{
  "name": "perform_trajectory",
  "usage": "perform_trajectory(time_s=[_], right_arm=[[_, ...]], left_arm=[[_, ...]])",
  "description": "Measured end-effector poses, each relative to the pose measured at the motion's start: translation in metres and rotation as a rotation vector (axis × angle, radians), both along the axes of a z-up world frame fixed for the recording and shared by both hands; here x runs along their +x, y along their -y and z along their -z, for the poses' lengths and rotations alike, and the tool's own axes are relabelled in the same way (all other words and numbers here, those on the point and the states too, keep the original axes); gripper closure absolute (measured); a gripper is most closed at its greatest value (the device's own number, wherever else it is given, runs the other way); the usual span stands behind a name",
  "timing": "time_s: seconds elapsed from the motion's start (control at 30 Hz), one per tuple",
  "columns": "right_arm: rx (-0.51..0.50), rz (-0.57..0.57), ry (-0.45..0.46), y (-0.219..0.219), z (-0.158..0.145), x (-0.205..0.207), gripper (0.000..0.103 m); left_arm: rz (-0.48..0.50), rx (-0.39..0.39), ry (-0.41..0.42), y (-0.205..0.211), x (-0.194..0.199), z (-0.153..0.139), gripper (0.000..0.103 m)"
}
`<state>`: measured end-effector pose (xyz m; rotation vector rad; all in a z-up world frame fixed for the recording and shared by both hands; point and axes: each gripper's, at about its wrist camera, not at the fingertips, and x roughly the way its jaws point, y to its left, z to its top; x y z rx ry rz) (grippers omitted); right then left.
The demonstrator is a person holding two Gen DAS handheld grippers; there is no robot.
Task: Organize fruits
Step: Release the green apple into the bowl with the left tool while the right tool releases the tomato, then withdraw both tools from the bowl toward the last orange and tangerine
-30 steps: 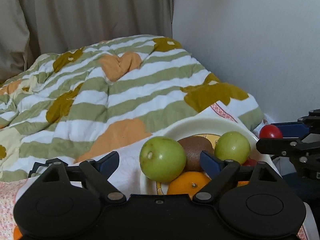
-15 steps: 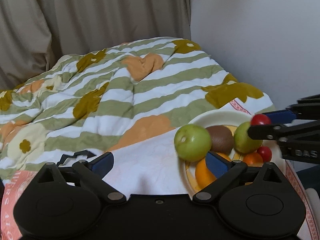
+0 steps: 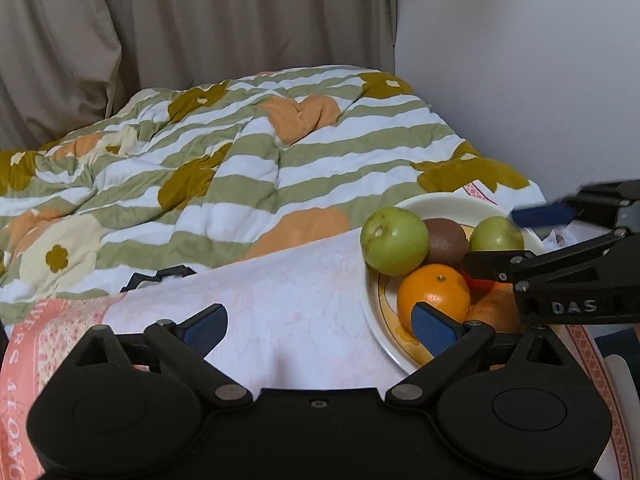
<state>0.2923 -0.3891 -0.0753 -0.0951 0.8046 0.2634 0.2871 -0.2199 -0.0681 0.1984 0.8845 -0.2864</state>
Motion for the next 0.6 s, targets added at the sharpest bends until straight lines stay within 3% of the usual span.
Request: perform_trajectory(time_s=[0.07,0.33,0.6], right_arm=[[-0.014,0.012,0.038,0.0,-0.004,-0.006,0.0],[0.007,0.039,0.053,0.004,-0.018,-0.025,0.0],[0.024,0.081,0.091,0.009,-0.053,-0.069,0.0]], left_arm=[[-0.006,-0.004,0.001,-0.002,-0.004,-0.001,0.003],[-0.032,-0.013,0.032,-0.008,-0.026,-0.015,0.003],[-0.092,-0.054,0.101,-0.024,-0.071,-0.04,0.003]])
